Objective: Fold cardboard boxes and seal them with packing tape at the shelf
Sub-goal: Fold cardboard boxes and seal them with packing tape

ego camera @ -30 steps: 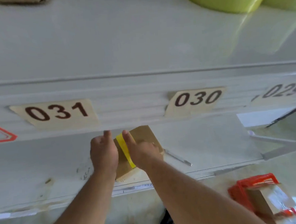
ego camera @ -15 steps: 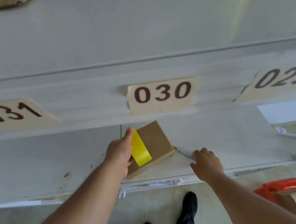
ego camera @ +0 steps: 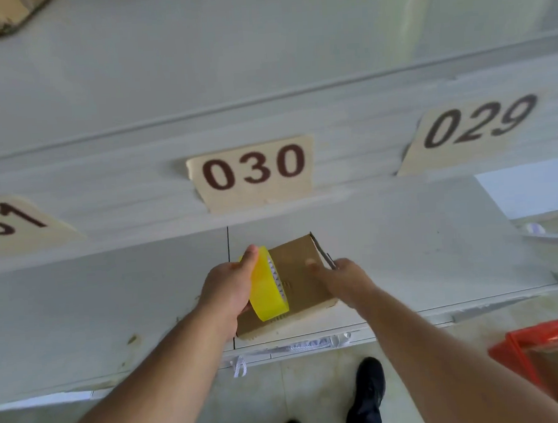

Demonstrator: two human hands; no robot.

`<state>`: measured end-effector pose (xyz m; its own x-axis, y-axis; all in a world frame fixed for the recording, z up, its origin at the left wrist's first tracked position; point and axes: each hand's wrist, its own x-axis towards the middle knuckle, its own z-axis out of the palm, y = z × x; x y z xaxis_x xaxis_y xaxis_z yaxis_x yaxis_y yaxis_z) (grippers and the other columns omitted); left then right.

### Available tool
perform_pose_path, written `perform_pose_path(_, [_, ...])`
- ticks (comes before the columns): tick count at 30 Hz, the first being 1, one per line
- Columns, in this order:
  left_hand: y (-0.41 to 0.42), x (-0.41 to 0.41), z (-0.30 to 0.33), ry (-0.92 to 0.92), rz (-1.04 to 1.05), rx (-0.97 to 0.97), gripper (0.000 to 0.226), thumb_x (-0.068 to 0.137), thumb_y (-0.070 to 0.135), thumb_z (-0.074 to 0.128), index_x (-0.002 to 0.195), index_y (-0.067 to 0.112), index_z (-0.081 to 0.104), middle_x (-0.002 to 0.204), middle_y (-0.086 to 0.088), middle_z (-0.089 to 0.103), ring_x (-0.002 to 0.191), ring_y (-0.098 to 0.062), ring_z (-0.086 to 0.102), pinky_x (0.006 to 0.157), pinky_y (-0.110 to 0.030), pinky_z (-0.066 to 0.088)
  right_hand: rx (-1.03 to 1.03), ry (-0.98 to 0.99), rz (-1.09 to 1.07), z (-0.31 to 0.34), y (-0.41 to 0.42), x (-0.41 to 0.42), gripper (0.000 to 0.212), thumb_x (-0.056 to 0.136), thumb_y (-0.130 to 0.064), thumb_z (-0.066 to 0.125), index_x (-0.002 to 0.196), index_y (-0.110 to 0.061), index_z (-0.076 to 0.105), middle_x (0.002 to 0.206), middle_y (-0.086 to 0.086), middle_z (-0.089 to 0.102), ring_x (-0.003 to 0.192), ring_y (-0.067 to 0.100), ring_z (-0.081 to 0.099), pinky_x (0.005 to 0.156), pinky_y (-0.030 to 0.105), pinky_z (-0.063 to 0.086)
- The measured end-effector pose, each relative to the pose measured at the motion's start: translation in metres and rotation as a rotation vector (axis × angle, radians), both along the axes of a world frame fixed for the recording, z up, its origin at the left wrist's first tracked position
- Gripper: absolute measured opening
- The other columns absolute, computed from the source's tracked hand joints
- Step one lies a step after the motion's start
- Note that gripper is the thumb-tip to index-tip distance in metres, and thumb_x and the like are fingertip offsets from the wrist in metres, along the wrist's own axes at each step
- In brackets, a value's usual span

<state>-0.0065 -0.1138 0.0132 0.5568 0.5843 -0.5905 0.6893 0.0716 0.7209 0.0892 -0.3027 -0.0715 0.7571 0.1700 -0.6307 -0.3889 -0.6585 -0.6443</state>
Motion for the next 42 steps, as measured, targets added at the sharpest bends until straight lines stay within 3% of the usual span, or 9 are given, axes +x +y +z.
perform_pose_path(5, [0.012,0.002,0.002,0.039,-0.177,0.059,0.101,0.061,0.095,0.06,0.101,0.003,0.071,0.1,-0.019,0.075,0.097,-0.036,0.073,0.098,-0.051,0.055,-0.199,0.02,-0.026,0.002,0.008,-0.054,0.067,0.091,-0.078,0.05,0.09,-0.012,0.06,0.087,0.004,0.067,0.087,0.028,0.066,0.077,0.035,0.051])
perform_pose_path(9, [0.019,-0.01,0.019,0.096,-0.336,0.144,0.051,0.093,0.063,0.064,0.096,0.013,0.073,0.103,-0.007,0.075,0.095,-0.024,0.07,0.089,-0.036,0.051,-0.043,0.168,-0.253,0.001,0.027,-0.116,0.069,0.098,-0.07,0.046,0.105,-0.004,0.063,0.097,0.007,0.065,0.095,0.028,0.062,0.084,0.034,0.049])
perform_pose_path(14, [0.025,-0.034,0.012,0.096,-0.343,0.222,0.061,0.091,0.069,0.059,0.093,0.01,0.073,0.093,-0.014,0.075,0.091,-0.031,0.072,0.084,-0.044,0.057,-0.019,0.114,-0.391,0.017,0.032,-0.139,0.046,0.099,-0.06,0.054,0.109,-0.016,0.048,0.104,0.003,0.067,0.09,0.025,0.06,0.084,0.036,0.051])
perform_pose_path(18, [0.022,-0.033,0.01,0.076,-0.331,0.24,0.071,0.08,0.077,0.056,0.091,0.01,0.073,0.088,-0.01,0.076,0.087,-0.028,0.073,0.084,-0.045,0.057,-0.137,-0.255,-0.123,0.037,0.03,-0.102,0.044,0.097,-0.058,0.053,0.134,-0.036,0.044,0.109,-0.002,0.073,0.101,0.027,0.068,0.076,0.034,0.045])
perform_pose_path(22, [0.019,-0.027,0.013,0.077,-0.323,0.181,0.06,0.09,0.066,0.061,0.093,0.008,0.072,0.081,-0.012,0.077,0.074,-0.029,0.076,0.076,-0.045,0.062,-0.397,-0.283,0.293,0.035,0.043,-0.062,0.044,0.097,-0.063,0.05,0.118,-0.027,0.062,0.114,0.001,0.072,0.106,0.029,0.067,0.083,0.034,0.052])
perform_pose_path(27, [0.024,-0.033,0.017,0.135,-0.365,0.175,0.05,0.098,0.058,0.058,0.094,0.009,0.07,0.07,-0.011,0.076,0.062,-0.021,0.075,0.06,-0.027,0.055,-0.421,-0.218,0.243,0.029,0.047,-0.053,0.041,0.095,-0.065,0.054,0.1,-0.025,0.061,0.104,0.001,0.069,0.1,0.028,0.066,0.072,0.033,0.044])
perform_pose_path(33, [0.033,-0.03,0.013,0.183,-0.367,0.076,0.058,0.088,0.064,0.064,0.134,0.029,0.056,0.122,-0.001,0.066,0.109,-0.024,0.067,0.099,-0.046,0.055,-0.426,-0.211,0.233,0.028,0.051,-0.051,0.041,0.096,-0.065,0.054,0.094,-0.024,0.055,0.104,0.001,0.069,0.097,0.028,0.065,0.072,0.032,0.043])
perform_pose_path(37, [0.039,-0.011,0.022,0.2,-0.379,-0.32,0.035,0.101,0.025,0.057,0.136,0.024,0.057,0.098,-0.021,0.072,0.084,-0.034,0.071,0.064,-0.039,0.062,-0.427,-0.227,0.246,0.028,0.05,-0.052,0.04,0.097,-0.065,0.052,0.096,-0.024,0.054,0.105,0.001,0.068,0.099,0.028,0.065,0.071,0.033,0.042])
perform_pose_path(42, [0.042,-0.007,0.021,0.234,-0.435,-0.29,0.037,0.096,0.023,0.052,0.122,0.001,0.067,0.085,-0.02,0.071,0.073,-0.029,0.064,0.065,-0.031,0.056,-0.378,-0.239,0.305,0.031,0.047,-0.052,0.049,0.097,-0.072,0.038,0.108,-0.028,0.057,0.104,-0.001,0.069,0.094,0.027,0.061,0.074,0.035,0.043])
